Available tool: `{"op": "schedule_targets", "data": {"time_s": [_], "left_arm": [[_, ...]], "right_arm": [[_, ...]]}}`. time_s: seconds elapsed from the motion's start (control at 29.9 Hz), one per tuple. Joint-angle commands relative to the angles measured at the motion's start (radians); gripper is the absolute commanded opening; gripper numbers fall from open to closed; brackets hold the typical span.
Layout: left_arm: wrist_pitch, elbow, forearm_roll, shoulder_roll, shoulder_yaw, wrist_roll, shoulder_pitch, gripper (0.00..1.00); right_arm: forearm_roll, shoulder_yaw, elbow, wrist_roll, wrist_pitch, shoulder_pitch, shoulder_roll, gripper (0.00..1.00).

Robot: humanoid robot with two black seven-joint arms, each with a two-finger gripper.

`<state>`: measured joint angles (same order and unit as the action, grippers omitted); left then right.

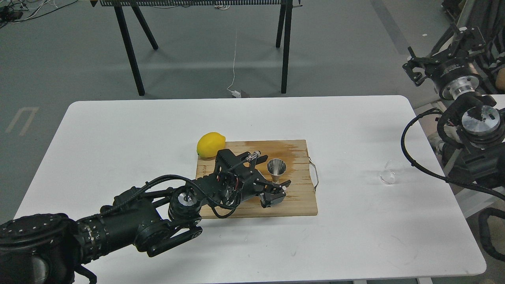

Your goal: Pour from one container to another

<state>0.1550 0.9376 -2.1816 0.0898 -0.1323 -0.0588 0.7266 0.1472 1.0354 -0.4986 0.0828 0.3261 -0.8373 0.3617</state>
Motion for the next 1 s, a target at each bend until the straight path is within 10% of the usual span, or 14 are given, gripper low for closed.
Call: {"op": "schedule_targets", "data": {"time_s": [0.0,0.97], "left_arm": [[-0.002,0.029,0.0,0.031,0.0,0.0,-0.003,0.99],[0.035,0.294,0.0,0.425,-0.11,-0.015,-0.087,0.99]], "right_arm": [[0.0,0.0,0.0,0.0,0.001,0.0,0.0,0.99],[0.0,-0.003,0.005,0.002,0.001,0.003,-0.001,0.99]]}}
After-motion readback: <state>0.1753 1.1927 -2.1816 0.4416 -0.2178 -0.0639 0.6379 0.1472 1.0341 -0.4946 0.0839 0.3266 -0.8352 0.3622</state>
